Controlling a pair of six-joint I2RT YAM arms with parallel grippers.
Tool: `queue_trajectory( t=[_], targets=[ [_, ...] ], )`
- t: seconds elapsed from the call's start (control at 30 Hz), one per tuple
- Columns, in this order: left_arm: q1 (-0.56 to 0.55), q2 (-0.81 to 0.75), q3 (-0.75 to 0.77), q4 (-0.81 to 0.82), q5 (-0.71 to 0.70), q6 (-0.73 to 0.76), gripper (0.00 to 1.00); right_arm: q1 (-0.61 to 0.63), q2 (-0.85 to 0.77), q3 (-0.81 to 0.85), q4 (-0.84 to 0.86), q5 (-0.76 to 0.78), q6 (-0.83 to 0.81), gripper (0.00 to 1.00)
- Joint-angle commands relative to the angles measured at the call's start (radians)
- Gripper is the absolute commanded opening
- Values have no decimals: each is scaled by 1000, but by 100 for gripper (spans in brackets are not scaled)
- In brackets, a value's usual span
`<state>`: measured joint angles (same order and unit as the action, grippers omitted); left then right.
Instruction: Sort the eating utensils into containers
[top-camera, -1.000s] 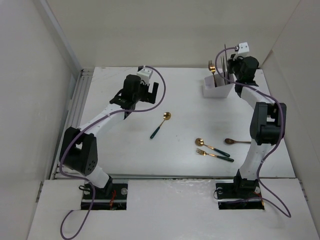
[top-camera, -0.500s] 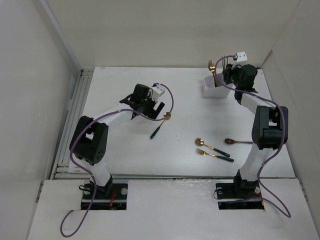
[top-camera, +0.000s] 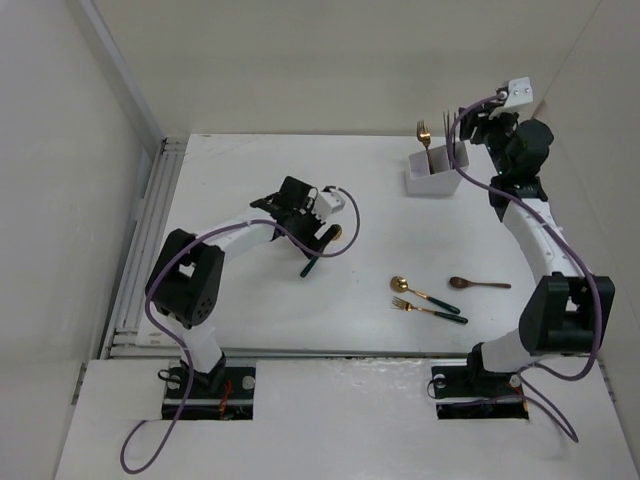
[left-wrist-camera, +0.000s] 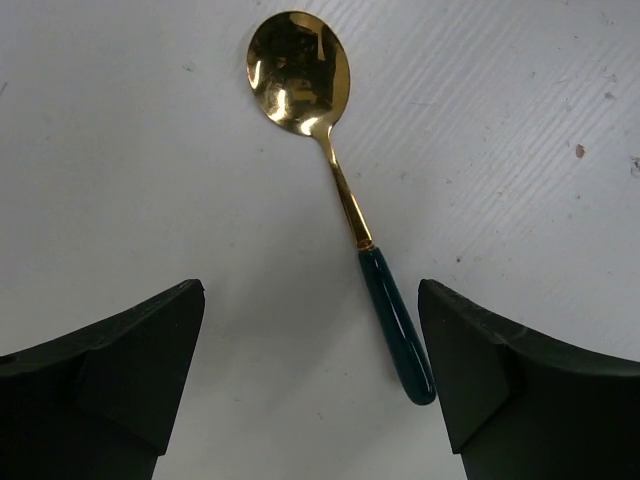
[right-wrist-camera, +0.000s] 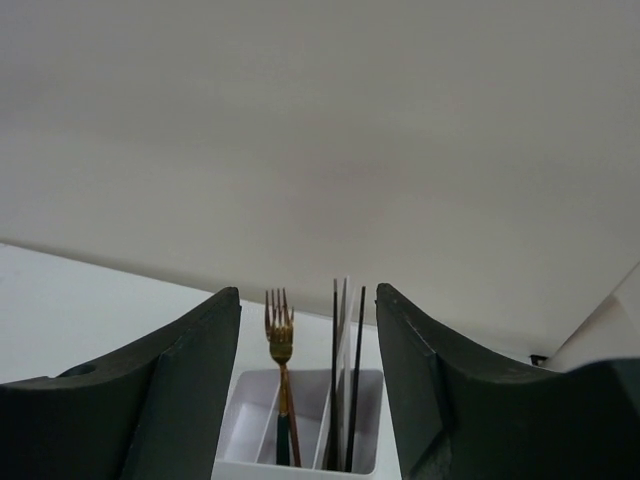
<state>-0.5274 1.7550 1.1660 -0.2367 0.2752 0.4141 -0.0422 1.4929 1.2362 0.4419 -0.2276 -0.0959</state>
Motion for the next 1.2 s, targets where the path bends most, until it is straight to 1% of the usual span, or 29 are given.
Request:
queue_trajectory(
  t=[0.0,0.03,0.1,0.2,0.43,0.53,0.57,0.63,0.67,0.77,0.87,0.9,0.93,0.97,1.0,1.13,1.17],
  targets=[
    [-28,30,50,-52,7,5,85,25,-60,-44,-48,11,12,62],
    [-40,43,61,-52,-40,-10,84,34,-72,-53,-48,11,12,62],
    [-49,76,80,-52,-41,-37,80,34,-111,-73,-48,11,12,63],
    [-49,86,93,-52,-51,-72,78,44,-143,-98,-68,11,12,63],
    [-101,86,47,-72,-105,-112,71,44,-198,-116,-77,11,-7,64],
    [-102,77,23,-101,-116,-136,71,44,-207,-116,-77,1,-18,66],
    [-102,77,23,-101,-116,-136,70,44,-207,-116,-77,1,-30,66],
    [-102,77,9,-90,-116,-136,63,44,-207,-125,-86,1,-40,66],
    [-112,105,23,-90,-116,-146,57,44,-207,-126,-86,1,-41,66],
    [-112,141,60,-124,-134,-156,52,44,-218,-135,-86,1,-51,67],
    [-112,141,51,-133,-123,-156,39,44,-227,-135,-86,10,-60,67],
    [-112,141,50,-133,-123,-156,33,44,-238,-135,-86,10,-61,68],
    [-112,141,50,-133,-123,-167,13,44,-238,-135,-86,22,-61,68],
    [-112,141,50,-133,-114,-167,4,44,-238,-135,-86,36,-61,68],
    [-112,141,50,-133,-105,-167,0,44,-247,-135,-86,36,-61,68],
    [-91,141,104,-151,-80,-158,0,34,-247,-144,-86,45,-70,68],
    [-91,141,142,-151,-65,-149,0,34,-247,-144,-86,45,-70,68]
  ],
)
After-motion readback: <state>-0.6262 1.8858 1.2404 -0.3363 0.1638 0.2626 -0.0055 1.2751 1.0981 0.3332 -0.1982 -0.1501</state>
